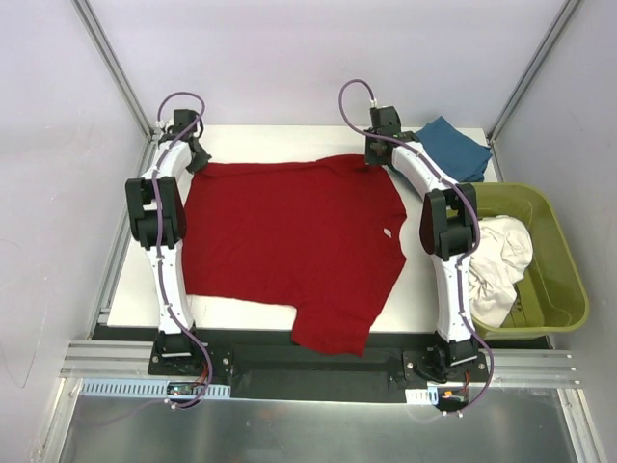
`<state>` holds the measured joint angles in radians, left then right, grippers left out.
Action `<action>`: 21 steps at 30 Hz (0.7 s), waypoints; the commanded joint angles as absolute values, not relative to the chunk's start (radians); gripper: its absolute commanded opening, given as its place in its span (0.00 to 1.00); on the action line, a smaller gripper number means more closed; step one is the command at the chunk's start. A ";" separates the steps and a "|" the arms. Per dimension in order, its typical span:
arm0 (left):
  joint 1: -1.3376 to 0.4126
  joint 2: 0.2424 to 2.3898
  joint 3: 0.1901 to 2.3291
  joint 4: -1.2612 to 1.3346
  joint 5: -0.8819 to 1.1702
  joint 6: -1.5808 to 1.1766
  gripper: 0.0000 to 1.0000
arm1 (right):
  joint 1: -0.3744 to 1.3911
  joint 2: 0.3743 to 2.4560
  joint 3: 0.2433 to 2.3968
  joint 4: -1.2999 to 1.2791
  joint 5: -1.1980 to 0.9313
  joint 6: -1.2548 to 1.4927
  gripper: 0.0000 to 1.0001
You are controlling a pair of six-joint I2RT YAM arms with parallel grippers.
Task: Fold and stack the t-shirts
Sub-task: Flatten out the tshirt
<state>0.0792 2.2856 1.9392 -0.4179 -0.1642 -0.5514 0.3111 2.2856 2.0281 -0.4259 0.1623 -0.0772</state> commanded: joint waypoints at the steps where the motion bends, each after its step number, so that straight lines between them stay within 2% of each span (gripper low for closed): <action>1: 0.081 2.347 2.045 -0.396 -0.138 -0.495 0.00 | 0.288 2.312 2.125 -0.397 0.058 -0.015 0.06; 9: 0.083 2.286 1.958 -0.394 -0.166 -0.476 0.00 | 0.285 2.251 2.043 -0.397 0.009 -0.002 0.06; 21: 0.087 2.000 1.654 -0.393 -0.209 -0.453 0.00 | 0.287 1.944 1.744 -0.567 -0.074 0.054 0.04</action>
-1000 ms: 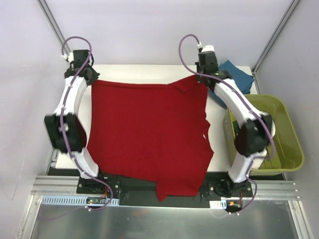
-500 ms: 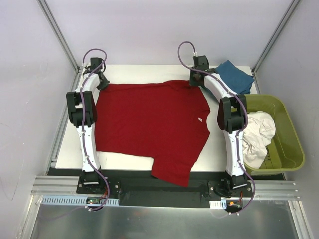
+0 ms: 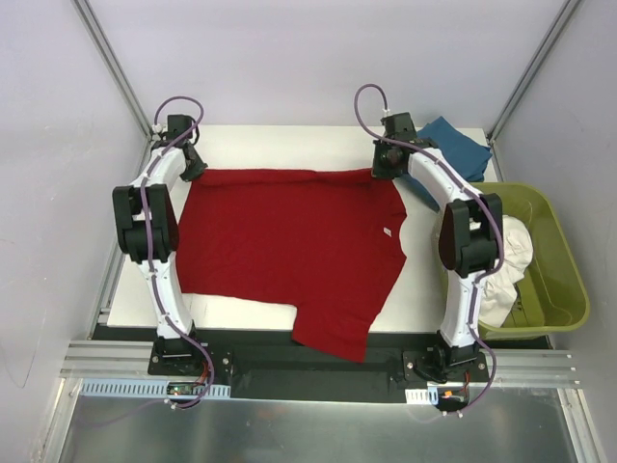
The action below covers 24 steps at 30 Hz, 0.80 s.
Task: Fold and stack the t-shirts
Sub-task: Flatten out the tshirt, then fold the flattened tshirt in 1/3 of the way
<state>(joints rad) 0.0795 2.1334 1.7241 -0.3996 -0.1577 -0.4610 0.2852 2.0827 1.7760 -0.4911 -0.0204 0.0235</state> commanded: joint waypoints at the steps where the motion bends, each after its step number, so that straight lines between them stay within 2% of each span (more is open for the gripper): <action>1: 0.089 1.968 1.637 -0.393 -0.216 -0.454 0.00 | 0.285 1.931 1.730 -0.575 -0.095 0.054 0.03; 15: 0.101 1.766 1.404 -0.394 -0.245 -0.443 0.00 | 0.337 1.732 1.588 -0.759 -0.045 0.037 0.06; 24: 0.101 1.672 1.289 -0.394 -0.236 -0.443 0.00 | 0.413 1.629 1.459 -0.811 0.057 0.135 0.08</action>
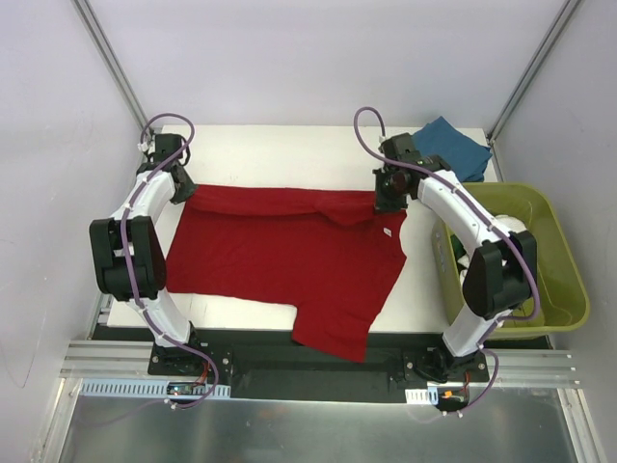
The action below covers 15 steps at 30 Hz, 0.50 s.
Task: Fold and stack the t-shirts
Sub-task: Fold the flattened tshirt in 1/3 of the way
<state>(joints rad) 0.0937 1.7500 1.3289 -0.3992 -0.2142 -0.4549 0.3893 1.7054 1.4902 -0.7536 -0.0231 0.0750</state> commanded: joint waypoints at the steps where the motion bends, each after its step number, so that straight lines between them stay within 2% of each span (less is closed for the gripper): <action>1: 0.101 1.666 1.275 -0.394 -0.236 -0.442 0.00 | 0.420 1.628 1.454 -0.819 0.069 0.143 0.08; 8: 0.101 1.673 1.240 -0.396 -0.275 -0.426 0.00 | 0.433 1.684 1.424 -0.860 0.138 0.178 0.11; 10: 0.101 1.683 1.242 -0.406 -0.281 -0.420 0.08 | 0.436 1.706 1.419 -0.864 0.140 0.181 0.17; 11: 0.101 1.687 1.249 -0.416 -0.285 -0.417 0.19 | 0.437 1.732 1.416 -0.870 0.138 0.179 0.33; 12: 0.101 1.684 1.249 -0.422 -0.296 -0.413 0.44 | 0.437 1.744 1.417 -0.871 0.130 0.169 0.41; 13: 0.103 1.680 1.249 -0.428 -0.302 -0.404 0.62 | 0.442 1.756 1.419 -0.876 0.130 0.167 0.49; 14: 0.101 1.668 1.246 -0.433 -0.308 -0.399 0.78 | 0.446 1.772 1.420 -0.887 0.135 0.166 0.63; 15: 0.103 1.658 1.243 -0.434 -0.316 -0.397 0.95 | 0.446 1.773 1.424 -0.890 0.159 0.163 0.64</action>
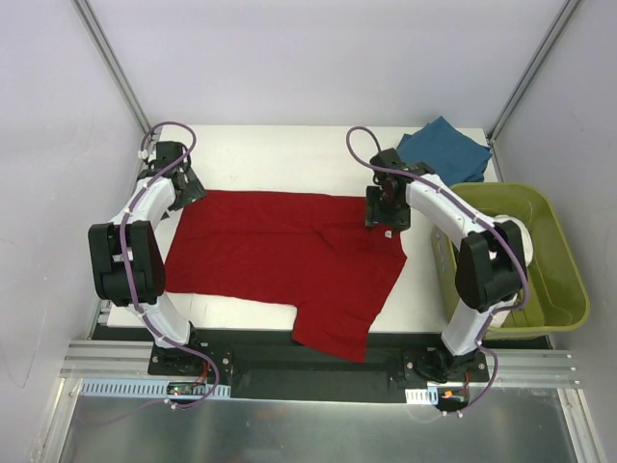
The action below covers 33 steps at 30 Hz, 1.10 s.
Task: Fold and stack the t-shirts
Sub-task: Fold the flattened tshirt in 1/3 of the way
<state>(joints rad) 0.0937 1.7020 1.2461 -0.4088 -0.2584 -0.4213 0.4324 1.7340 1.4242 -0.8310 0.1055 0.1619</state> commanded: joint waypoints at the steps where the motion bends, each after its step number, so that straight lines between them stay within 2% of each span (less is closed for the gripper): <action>1: 0.103 1.648 1.236 -0.436 -0.330 -0.402 0.99 | 0.457 1.770 1.425 -0.890 0.178 0.161 0.65; 4: 0.104 1.621 1.227 -0.434 -0.310 -0.413 0.99 | 0.503 1.727 1.443 -0.877 0.253 0.117 0.84; 5: 0.104 1.615 1.226 -0.434 -0.301 -0.414 0.99 | 0.520 1.701 1.447 -0.861 0.287 0.095 0.96; 6: 0.104 1.615 1.227 -0.434 -0.293 -0.414 0.99 | 0.563 1.691 1.451 -0.851 0.302 0.075 1.00; 7: 0.104 1.615 1.230 -0.434 -0.287 -0.414 0.99 | 0.586 1.680 1.454 -0.839 0.316 0.025 0.97; 10: 0.106 1.623 1.236 -0.434 -0.278 -0.416 0.99 | 0.672 1.684 1.454 -0.770 0.285 -0.028 0.97; 13: 0.112 1.621 1.235 -0.436 -0.261 -0.423 0.99 | 0.722 1.761 1.451 -0.709 0.198 0.036 0.97; 17: 0.120 1.618 1.233 -0.436 -0.248 -0.428 0.99 | 0.779 1.851 1.469 -0.631 0.164 0.147 0.86; 23: 0.138 1.623 1.229 -0.434 -0.253 -0.434 0.99 | 0.793 1.986 1.557 -0.620 0.264 0.164 0.71; 27: 0.146 1.623 1.227 -0.434 -0.250 -0.439 0.99 | 0.773 2.042 1.591 -0.615 0.252 0.163 0.55; 30: 0.150 1.623 1.227 -0.436 -0.245 -0.442 0.99 | 0.759 2.063 1.600 -0.621 0.247 0.166 0.29; 31: 0.152 1.623 1.229 -0.434 -0.244 -0.442 0.99 | 0.758 2.059 1.604 -0.633 0.239 0.163 0.16; 33: 0.155 1.623 1.227 -0.434 -0.242 -0.443 0.99 | 0.758 2.043 1.609 -0.676 0.200 0.152 0.08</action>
